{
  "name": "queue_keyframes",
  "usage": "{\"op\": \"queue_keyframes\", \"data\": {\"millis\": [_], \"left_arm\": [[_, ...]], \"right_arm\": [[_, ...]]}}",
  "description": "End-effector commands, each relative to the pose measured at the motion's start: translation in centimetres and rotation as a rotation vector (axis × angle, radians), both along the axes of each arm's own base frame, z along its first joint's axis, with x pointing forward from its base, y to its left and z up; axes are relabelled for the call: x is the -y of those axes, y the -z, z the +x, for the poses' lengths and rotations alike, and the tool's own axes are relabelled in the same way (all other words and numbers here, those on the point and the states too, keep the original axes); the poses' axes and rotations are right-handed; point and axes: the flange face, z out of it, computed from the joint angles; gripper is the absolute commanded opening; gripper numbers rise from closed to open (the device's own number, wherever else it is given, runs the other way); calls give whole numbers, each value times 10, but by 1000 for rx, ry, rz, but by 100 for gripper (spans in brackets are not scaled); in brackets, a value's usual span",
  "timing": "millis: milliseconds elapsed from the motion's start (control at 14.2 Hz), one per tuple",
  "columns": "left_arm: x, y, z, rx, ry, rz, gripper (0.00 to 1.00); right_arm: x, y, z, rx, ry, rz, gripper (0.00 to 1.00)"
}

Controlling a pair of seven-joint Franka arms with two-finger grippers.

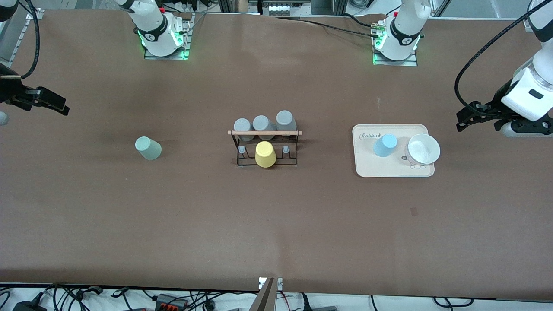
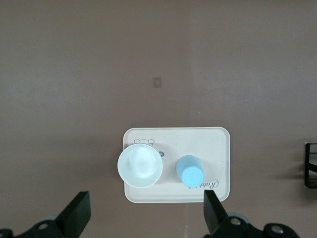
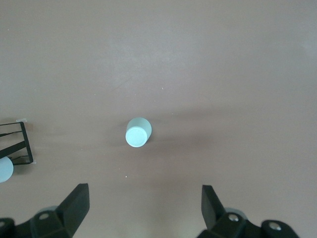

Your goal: Hang scattered cups on rack with three cups

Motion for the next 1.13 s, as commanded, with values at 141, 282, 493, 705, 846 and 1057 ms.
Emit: {"op": "queue_keyframes", "data": {"millis": [141,282,493,705,846,1057], "left_arm": [[0,-3,-8,7,10,-7,100],[0,-1,-7,3,10,-7,100],[9,24,1,-48,24,-5,100],[49,77,17,-129,92,-6,100],[75,120,29,-169,137,-12,100],[83,186,43,-235,148,-20,100]], "right_arm": [[-4,-1,-1,3,8,-1,100],[-4,1,0,-1,8,-1,100],[-6,7,1,-14,2,-11,100],[-2,18,2,-41,6,-12,100],[-3,36,1,-67,6,-10,100],[-24,84,11,-159,-39,-15,100]]}}
